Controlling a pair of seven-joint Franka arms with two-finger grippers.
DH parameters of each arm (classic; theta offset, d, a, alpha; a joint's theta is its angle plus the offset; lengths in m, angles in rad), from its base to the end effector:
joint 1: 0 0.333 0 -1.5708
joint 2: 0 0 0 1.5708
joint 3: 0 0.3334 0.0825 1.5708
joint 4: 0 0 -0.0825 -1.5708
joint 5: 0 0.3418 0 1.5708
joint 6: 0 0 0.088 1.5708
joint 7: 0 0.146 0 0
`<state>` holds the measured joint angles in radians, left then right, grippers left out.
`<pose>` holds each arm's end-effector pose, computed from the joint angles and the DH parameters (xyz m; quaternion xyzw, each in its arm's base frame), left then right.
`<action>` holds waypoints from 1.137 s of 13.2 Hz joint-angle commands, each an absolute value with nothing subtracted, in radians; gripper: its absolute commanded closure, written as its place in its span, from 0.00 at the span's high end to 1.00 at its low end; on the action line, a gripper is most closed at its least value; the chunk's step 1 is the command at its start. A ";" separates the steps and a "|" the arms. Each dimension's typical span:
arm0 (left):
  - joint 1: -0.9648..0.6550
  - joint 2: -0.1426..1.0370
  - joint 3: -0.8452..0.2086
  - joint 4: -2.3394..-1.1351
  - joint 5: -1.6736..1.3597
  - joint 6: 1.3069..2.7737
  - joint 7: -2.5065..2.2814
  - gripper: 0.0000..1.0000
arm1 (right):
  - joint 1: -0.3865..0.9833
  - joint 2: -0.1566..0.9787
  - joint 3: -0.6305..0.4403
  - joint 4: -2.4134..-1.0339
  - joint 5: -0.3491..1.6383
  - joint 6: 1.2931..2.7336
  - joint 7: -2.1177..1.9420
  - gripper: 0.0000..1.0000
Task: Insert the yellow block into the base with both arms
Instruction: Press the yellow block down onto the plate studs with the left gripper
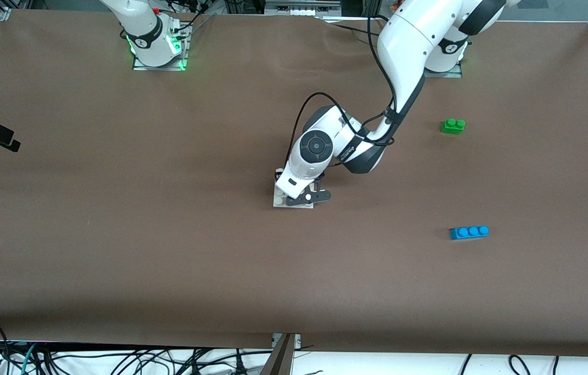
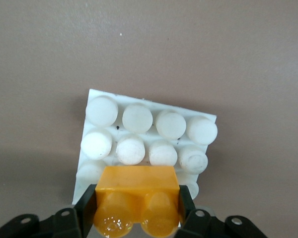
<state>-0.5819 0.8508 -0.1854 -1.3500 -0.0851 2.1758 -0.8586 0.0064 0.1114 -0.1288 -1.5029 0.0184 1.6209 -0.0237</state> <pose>0.5304 -0.4806 0.2163 0.9895 0.1001 -0.0804 0.0669 0.5495 -0.0610 0.5778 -0.9988 0.0493 -0.0039 0.0018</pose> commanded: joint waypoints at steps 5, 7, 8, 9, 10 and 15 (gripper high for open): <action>-0.615 0.879 -0.170 -1.312 -0.080 2.161 -0.868 0.00 | -0.005 0.104 -0.120 -1.503 0.018 1.617 -0.040 1.00; -0.614 0.884 -0.170 -1.312 -0.081 2.163 -0.867 0.14 | -0.005 0.104 -0.118 -1.503 0.018 1.617 -0.040 1.00; -0.614 0.885 -0.170 -1.312 -0.081 2.163 -0.867 0.50 | -0.005 0.104 -0.118 -1.503 0.018 1.617 -0.040 1.00; -0.614 0.885 -0.170 -1.312 -0.081 2.163 -0.870 0.67 | -0.005 0.104 -0.118 -1.502 0.018 1.617 -0.040 1.00; -0.614 0.885 -0.170 -1.312 -0.081 2.161 -0.870 0.69 | -0.005 0.104 -0.118 -1.503 0.018 1.617 -0.040 1.00; -0.617 0.885 -0.170 -1.312 -0.080 2.161 -0.867 0.83 | -0.005 0.106 -0.120 -1.503 0.020 1.618 -0.040 1.00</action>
